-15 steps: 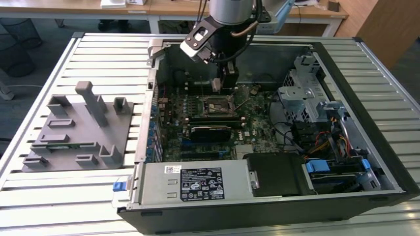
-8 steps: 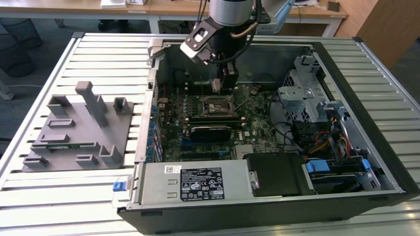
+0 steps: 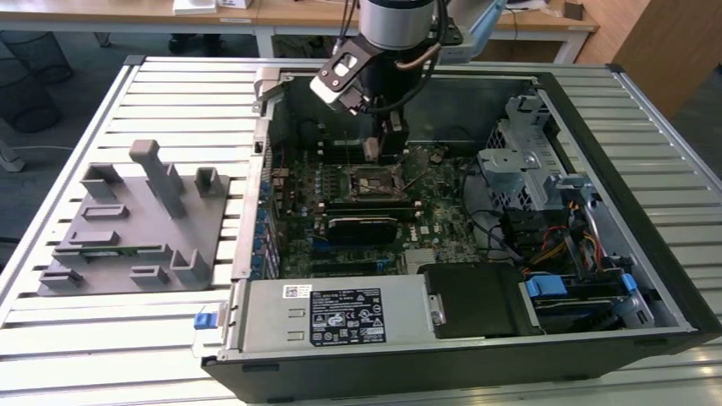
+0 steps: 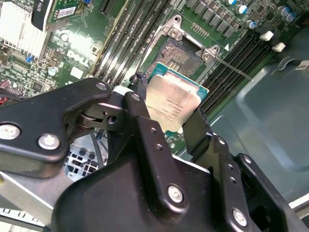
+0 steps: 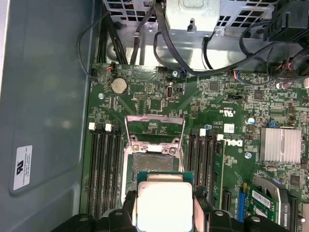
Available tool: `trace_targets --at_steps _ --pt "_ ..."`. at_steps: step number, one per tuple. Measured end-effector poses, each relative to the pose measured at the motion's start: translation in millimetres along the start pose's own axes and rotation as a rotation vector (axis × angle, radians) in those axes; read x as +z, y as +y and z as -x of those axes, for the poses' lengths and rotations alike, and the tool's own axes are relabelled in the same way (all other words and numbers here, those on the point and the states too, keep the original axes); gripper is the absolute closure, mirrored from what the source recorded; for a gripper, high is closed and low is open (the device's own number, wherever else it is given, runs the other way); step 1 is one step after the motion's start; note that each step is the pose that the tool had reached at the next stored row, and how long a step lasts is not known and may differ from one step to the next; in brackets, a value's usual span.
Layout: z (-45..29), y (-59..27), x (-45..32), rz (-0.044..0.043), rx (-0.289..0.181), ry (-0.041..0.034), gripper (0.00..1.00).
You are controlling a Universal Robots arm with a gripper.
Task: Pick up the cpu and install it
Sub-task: 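Place the cpu into insertion slot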
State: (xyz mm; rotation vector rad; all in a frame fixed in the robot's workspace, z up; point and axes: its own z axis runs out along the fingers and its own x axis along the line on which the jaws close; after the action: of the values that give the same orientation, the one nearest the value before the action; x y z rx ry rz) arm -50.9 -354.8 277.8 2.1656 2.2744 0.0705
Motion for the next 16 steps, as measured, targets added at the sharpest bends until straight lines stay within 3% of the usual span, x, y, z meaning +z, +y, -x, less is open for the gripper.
trace_targets --at_steps 10,16 --pt "-4.9 -0.2 17.1 0.0010 -0.013 0.0002 0.46" --pt "-6.8 -0.3 21.1 0.0013 -0.005 0.0002 0.46"
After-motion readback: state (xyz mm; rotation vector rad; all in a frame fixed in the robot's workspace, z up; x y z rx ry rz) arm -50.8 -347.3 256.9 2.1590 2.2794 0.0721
